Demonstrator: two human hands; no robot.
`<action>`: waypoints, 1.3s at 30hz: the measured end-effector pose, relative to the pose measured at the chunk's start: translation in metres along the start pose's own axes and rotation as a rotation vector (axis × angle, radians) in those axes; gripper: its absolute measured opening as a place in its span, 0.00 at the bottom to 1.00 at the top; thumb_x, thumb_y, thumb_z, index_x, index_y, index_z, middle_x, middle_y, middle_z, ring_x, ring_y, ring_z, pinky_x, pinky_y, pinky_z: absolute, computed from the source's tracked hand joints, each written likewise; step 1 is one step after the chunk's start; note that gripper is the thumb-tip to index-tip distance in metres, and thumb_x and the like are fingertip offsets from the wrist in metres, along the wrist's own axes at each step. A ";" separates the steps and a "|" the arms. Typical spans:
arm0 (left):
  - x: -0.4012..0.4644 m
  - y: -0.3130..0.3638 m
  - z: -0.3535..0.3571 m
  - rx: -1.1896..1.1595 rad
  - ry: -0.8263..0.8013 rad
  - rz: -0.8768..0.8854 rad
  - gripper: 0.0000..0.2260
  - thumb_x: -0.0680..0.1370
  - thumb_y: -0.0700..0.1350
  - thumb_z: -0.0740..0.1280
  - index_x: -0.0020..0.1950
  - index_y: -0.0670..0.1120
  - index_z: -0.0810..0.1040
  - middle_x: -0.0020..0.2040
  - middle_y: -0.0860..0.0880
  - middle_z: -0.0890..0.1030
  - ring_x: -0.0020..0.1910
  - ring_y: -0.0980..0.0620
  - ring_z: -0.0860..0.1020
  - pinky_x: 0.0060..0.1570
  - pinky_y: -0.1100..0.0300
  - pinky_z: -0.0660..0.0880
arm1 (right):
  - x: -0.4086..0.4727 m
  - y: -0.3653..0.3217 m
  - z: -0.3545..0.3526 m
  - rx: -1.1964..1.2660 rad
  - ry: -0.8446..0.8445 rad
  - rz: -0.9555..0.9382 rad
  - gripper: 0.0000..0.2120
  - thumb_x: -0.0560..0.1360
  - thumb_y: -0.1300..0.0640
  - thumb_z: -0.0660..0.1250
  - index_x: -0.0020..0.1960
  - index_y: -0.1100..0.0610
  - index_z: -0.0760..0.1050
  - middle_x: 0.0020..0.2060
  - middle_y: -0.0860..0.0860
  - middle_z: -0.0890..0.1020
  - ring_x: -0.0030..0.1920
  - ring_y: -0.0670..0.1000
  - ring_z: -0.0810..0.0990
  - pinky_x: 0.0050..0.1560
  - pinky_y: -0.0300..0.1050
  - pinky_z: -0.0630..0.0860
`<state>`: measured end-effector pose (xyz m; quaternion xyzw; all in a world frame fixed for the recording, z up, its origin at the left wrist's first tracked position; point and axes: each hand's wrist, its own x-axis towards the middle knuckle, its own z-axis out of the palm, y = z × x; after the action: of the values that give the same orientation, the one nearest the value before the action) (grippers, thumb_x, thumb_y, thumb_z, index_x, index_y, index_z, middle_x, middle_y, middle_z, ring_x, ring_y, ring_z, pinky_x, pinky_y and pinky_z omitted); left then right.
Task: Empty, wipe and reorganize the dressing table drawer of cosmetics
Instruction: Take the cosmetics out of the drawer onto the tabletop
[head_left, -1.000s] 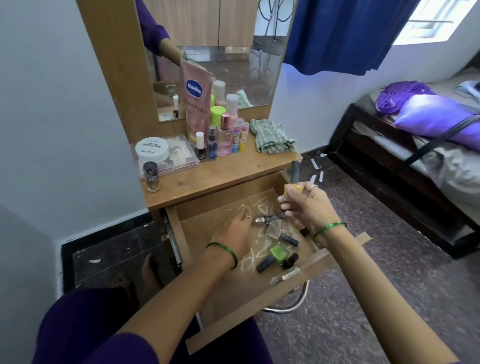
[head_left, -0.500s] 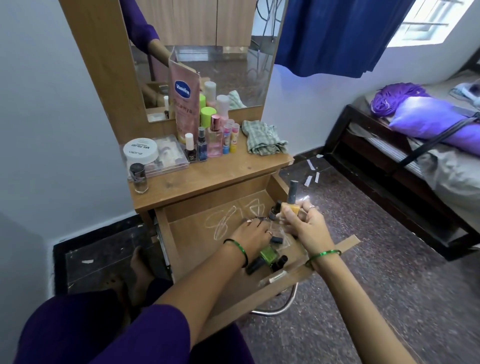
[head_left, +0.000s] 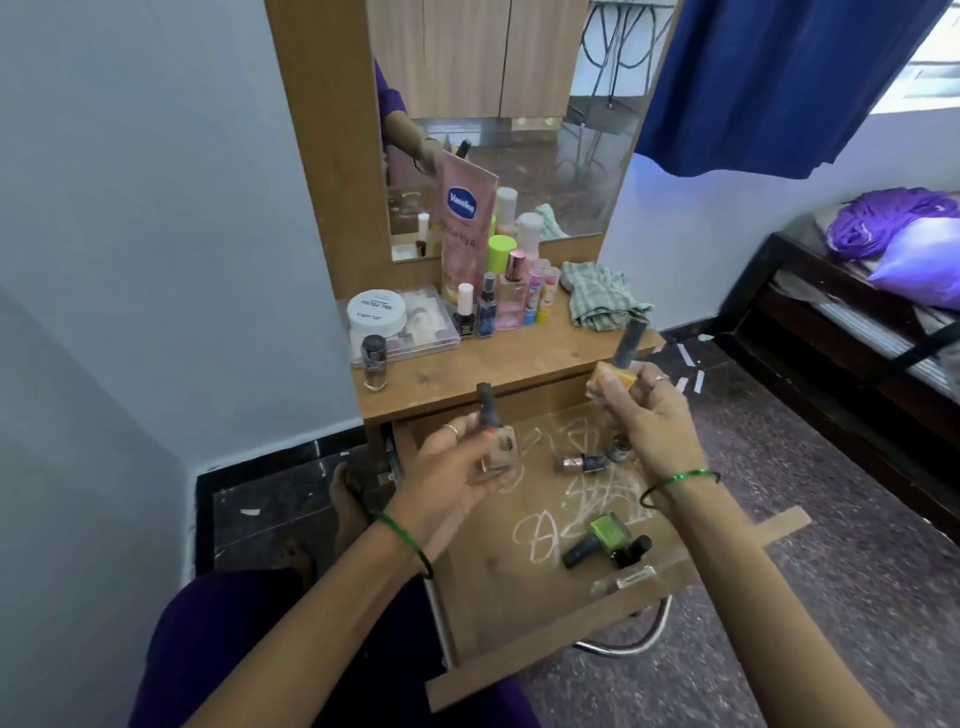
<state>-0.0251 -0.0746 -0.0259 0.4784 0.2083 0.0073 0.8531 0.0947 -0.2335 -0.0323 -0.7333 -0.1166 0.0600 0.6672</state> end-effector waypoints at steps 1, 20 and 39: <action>-0.003 0.004 -0.001 0.003 0.006 0.016 0.08 0.79 0.37 0.61 0.57 0.43 0.74 0.55 0.42 0.79 0.51 0.47 0.78 0.49 0.56 0.78 | 0.001 -0.001 0.008 -0.075 -0.019 -0.021 0.02 0.76 0.54 0.67 0.45 0.50 0.75 0.40 0.56 0.77 0.40 0.52 0.74 0.41 0.44 0.71; 0.082 0.043 -0.027 0.876 0.373 0.657 0.09 0.78 0.37 0.63 0.57 0.38 0.76 0.49 0.48 0.79 0.47 0.55 0.74 0.42 0.71 0.64 | 0.072 -0.013 0.098 -0.668 -0.334 -0.200 0.08 0.73 0.56 0.70 0.50 0.58 0.76 0.33 0.49 0.70 0.32 0.45 0.67 0.31 0.27 0.65; 0.092 0.027 -0.034 0.952 0.404 0.772 0.25 0.75 0.33 0.66 0.71 0.40 0.64 0.68 0.42 0.69 0.69 0.48 0.67 0.65 0.67 0.59 | 0.065 0.004 0.103 -0.350 -0.179 -0.144 0.15 0.72 0.72 0.65 0.58 0.64 0.73 0.41 0.55 0.77 0.42 0.49 0.76 0.53 0.42 0.76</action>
<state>0.0519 -0.0124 -0.0516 0.8343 0.1581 0.3104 0.4273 0.1326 -0.1182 -0.0423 -0.8194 -0.2363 0.0558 0.5192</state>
